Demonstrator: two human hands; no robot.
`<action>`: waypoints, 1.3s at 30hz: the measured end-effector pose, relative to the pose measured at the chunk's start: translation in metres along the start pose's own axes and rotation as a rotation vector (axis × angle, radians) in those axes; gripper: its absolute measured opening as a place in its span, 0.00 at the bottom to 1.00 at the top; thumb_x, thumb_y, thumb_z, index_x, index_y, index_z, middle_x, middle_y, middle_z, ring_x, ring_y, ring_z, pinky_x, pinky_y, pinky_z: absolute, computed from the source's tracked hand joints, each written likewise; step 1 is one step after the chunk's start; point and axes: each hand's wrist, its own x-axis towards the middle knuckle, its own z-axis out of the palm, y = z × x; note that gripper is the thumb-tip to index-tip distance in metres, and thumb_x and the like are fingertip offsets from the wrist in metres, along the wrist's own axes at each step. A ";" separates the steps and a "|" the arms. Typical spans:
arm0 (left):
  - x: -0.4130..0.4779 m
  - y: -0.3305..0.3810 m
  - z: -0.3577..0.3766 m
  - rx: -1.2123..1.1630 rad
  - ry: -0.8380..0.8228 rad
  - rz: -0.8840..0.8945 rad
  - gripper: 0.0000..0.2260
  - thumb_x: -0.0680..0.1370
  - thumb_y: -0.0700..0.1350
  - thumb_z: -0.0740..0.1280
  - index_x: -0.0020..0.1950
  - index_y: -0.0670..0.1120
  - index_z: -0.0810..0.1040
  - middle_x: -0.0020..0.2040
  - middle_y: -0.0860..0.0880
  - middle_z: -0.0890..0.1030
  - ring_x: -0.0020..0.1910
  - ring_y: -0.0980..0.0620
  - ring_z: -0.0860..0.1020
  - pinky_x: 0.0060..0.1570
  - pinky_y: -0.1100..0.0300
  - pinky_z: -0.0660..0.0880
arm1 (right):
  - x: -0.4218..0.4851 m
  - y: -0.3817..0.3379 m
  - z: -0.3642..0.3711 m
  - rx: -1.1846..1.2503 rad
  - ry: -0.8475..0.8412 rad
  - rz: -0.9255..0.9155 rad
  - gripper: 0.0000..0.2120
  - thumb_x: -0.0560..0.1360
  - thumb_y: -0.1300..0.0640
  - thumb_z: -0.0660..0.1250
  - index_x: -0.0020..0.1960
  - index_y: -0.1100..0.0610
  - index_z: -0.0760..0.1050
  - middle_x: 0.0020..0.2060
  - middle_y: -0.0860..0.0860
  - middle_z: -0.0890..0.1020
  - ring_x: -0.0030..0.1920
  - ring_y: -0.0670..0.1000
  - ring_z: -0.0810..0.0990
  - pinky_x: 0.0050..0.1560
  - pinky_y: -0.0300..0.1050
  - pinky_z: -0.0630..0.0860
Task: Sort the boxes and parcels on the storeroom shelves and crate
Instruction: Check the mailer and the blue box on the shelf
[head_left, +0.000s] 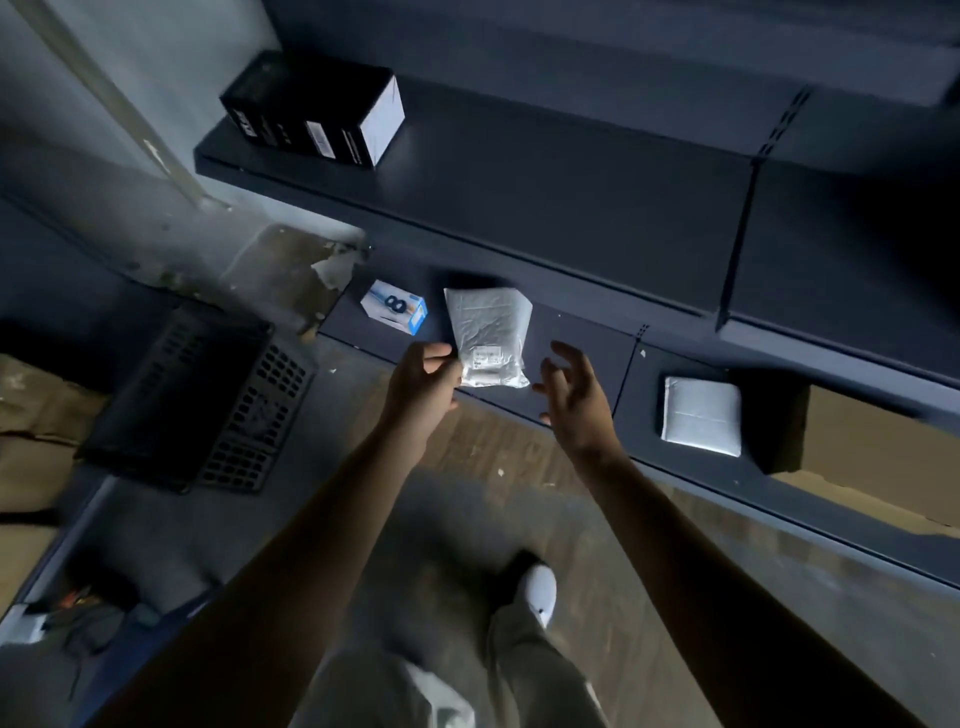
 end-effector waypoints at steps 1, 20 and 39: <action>0.018 -0.007 0.004 0.008 -0.005 -0.004 0.07 0.79 0.40 0.63 0.56 0.48 0.72 0.51 0.48 0.77 0.54 0.48 0.79 0.44 0.57 0.78 | 0.014 0.010 0.007 -0.011 0.011 0.008 0.23 0.78 0.41 0.58 0.69 0.49 0.68 0.53 0.48 0.78 0.56 0.56 0.81 0.56 0.64 0.77; 0.415 -0.273 0.091 0.166 -0.192 0.008 0.09 0.76 0.40 0.63 0.36 0.48 0.69 0.41 0.42 0.77 0.44 0.45 0.79 0.49 0.48 0.78 | 0.325 0.299 0.201 -0.212 0.246 0.006 0.16 0.81 0.57 0.58 0.67 0.56 0.71 0.37 0.45 0.77 0.44 0.49 0.75 0.42 0.37 0.64; 0.546 -0.384 0.114 0.282 -0.472 0.013 0.23 0.63 0.56 0.80 0.49 0.42 0.83 0.47 0.41 0.84 0.48 0.43 0.83 0.47 0.61 0.78 | 0.432 0.415 0.222 -0.178 0.149 0.021 0.19 0.75 0.48 0.71 0.60 0.57 0.73 0.50 0.50 0.79 0.48 0.50 0.80 0.46 0.41 0.73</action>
